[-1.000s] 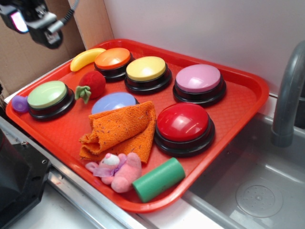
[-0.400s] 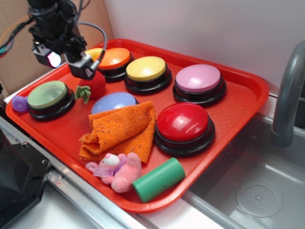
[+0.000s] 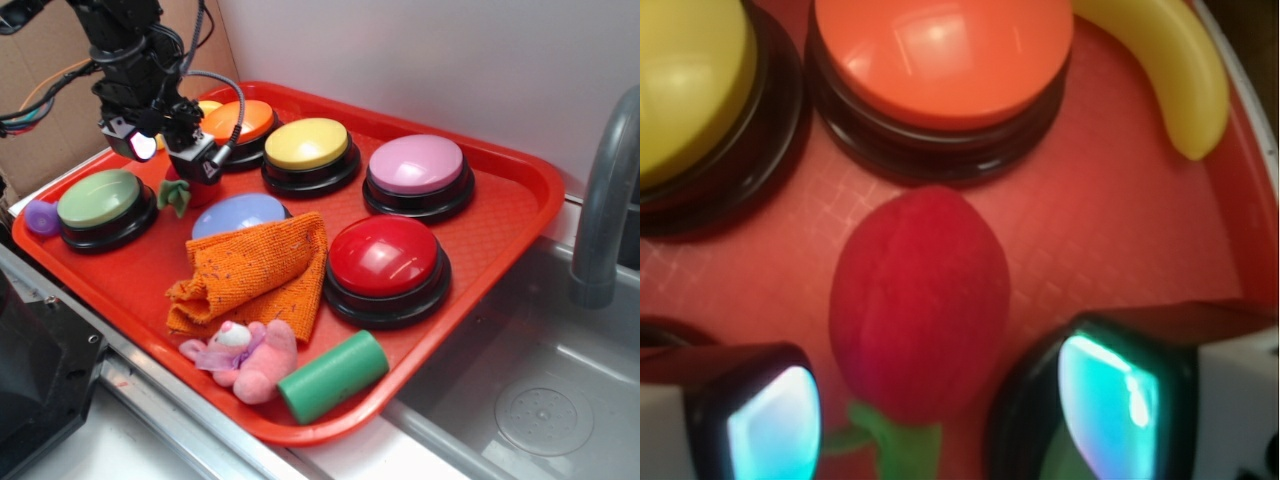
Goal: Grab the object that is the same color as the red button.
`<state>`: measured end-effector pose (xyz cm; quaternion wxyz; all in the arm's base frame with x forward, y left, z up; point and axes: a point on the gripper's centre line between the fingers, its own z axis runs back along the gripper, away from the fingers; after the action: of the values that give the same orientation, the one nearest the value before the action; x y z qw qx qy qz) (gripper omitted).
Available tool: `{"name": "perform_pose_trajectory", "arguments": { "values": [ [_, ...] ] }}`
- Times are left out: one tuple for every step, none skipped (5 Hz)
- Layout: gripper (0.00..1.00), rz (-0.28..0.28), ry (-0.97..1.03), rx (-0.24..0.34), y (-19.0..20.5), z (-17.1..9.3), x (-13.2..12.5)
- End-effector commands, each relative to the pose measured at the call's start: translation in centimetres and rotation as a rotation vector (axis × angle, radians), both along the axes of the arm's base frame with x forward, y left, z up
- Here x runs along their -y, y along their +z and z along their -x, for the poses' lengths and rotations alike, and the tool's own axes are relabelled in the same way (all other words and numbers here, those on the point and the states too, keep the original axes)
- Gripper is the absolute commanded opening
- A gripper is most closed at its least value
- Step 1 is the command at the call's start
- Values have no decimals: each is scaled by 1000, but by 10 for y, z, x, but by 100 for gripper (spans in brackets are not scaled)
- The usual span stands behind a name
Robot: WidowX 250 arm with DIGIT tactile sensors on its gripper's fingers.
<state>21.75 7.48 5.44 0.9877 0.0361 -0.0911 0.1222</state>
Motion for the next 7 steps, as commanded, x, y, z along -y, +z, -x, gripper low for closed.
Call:
{"name": "perform_pose_trajectory", "arguments": {
  "values": [
    [100, -7, -44, 53, -4, -21, -11],
    [100, 5, -51, 55, -11, -24, -13],
    [28, -14, -31, 64, -14, -22, -14],
    [0, -15, -18, 36, -11, -20, -13],
    [0, 12, 30, 5, -2, -18, -14],
    [0, 97, 103, -30, 21, -12, -12],
    [0, 128, 62, -23, 57, -11, 2]
  ]
}}
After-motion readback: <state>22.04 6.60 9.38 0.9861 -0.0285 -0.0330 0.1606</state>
